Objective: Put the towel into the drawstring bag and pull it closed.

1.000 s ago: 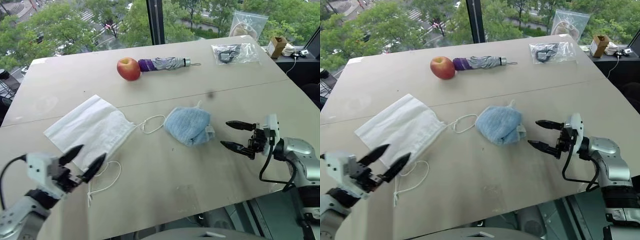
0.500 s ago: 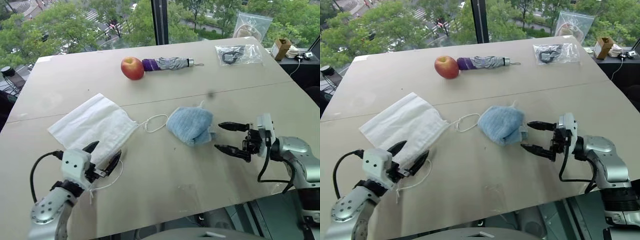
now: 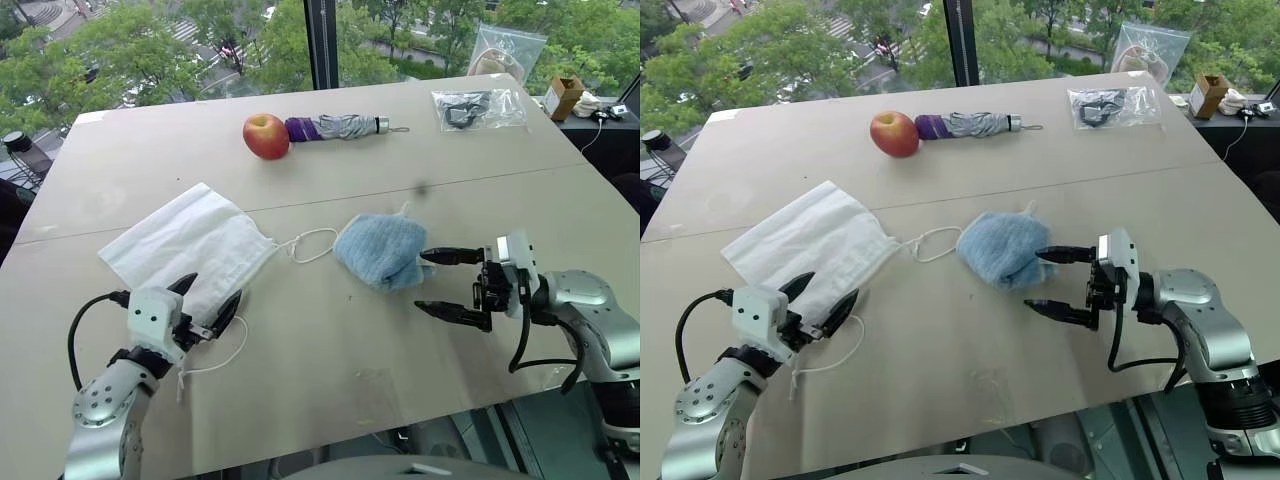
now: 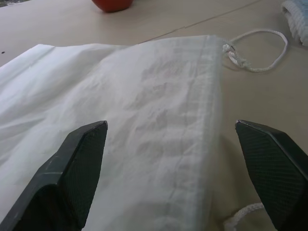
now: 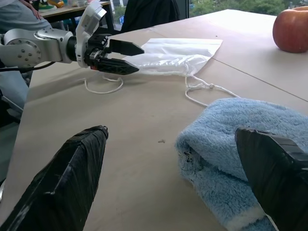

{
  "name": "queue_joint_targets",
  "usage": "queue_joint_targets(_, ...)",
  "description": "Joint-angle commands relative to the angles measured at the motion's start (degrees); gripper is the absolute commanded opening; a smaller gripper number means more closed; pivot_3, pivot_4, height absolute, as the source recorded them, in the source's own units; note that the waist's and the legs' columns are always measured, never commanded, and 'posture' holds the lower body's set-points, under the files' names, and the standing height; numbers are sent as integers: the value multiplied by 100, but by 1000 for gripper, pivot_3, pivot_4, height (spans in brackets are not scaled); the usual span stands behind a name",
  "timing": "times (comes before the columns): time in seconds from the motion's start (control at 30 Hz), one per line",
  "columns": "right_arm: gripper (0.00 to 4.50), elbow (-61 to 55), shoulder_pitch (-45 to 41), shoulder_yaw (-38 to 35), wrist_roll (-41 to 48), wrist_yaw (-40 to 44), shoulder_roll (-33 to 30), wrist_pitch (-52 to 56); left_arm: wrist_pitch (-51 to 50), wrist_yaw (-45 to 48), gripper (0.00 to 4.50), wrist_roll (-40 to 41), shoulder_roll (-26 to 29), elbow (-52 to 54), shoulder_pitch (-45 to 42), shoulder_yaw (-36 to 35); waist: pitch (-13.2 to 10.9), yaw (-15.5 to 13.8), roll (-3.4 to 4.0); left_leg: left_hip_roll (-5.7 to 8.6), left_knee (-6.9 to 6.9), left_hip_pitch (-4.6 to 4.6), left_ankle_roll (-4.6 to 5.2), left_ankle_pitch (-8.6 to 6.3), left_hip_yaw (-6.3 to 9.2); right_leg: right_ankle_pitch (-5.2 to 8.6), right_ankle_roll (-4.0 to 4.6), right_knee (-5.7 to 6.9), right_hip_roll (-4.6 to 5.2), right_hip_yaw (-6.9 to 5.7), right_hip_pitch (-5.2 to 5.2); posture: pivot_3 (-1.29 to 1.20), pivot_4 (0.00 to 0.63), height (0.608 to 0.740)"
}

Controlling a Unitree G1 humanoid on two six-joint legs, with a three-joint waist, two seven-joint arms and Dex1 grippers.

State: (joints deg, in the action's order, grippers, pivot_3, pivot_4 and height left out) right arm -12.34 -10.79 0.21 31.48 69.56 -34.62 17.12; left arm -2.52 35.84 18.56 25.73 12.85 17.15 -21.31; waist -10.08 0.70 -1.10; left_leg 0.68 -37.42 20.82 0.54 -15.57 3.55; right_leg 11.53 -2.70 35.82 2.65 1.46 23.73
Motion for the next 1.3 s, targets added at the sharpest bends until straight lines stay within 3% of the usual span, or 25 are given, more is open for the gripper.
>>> queue_joint_targets(0.03, 4500, -187, -121, 27, 30, -23, -3, -58, -172, 71, 4381, 268, 106, 120, -2, -81, 0, 0, 0, 0, 0, 0, 0, 0, 0, 0, 0, 0, 0, 0, 0, 0, 150, 740)
queue_joint_targets(0.17, 4500, -132, -158, 43, 17, -55, 57, -142, -260, 44, 4381, 253, 184, 46, -53, -111, 0, 1, 0, -1, 0, -1, 0, 0, 3, 1, -1, 1, -1, -3, 0, 0, 150, 740)
queue_joint_targets(0.2, 4500, -117, -167, 46, 7, -63, 64, -160, -282, 47, 3861, 275, 196, 27, -77, -113, 0, 1, 0, -1, 0, -2, 0, 0, 3, 1, -2, 1, -1, -3, 0, 0, 150, 740)
queue_joint_targets(0.23, 4500, -107, -172, 51, 0, -67, 67, -171, -313, 57, 3730, 303, 204, 17, -99, -109, 0, 1, 0, -1, 0, -2, 0, 0, 3, 1, -2, 1, -1, -3, 0, 0, 150, 740)
queue_joint_targets(0.4, 4500, -100, -148, 74, -22, -95, 78, -225, -538, 93, 1517, 482, 209, 25, -197, -119, 0, 1, 0, 0, 0, -1, 0, 0, 2, 0, 0, 1, 0, -2, 0, 0, 150, 740)
queue_joint_targets(0.47, 4500, -99, -137, 80, -39, -110, 86, -247, -654, 101, 403, 519, 255, 32, -194, -120, 0, 1, 0, 0, 0, 0, 0, 0, 3, -4, 5, 1, 0, -2, 0, 0, 150, 740)
queue_joint_targets(0.5, 4500, -104, -134, 83, -43, -120, 92, -251, -728, 106, 100, 540, 284, 30, -189, -124, 0, 2, 0, 0, 0, -1, 0, 0, 3, -4, 6, 1, 0, -2, 0, 0, 150, 740)
queue_joint_targets(1.2, 4500, -131, -146, 207, -191, -306, 293, -388, -2217, 648, 100, 1888, 764, 348, -154, -475, 0, 7, 0, 0, 0, -1, 0, 0, 3, 0, 2, 1, 0, -2, 0, 0, 150, 740)
queue_joint_targets(1.3, 4500, -102, -152, 228, -239, -339, 344, -433, -2235, 649, 842, 1818, 895, 377, -272, -432, 0, 5, 0, -1, 0, -1, 0, 0, 5, 0, 2, 1, -1, -3, 1, 0, 150, 740)
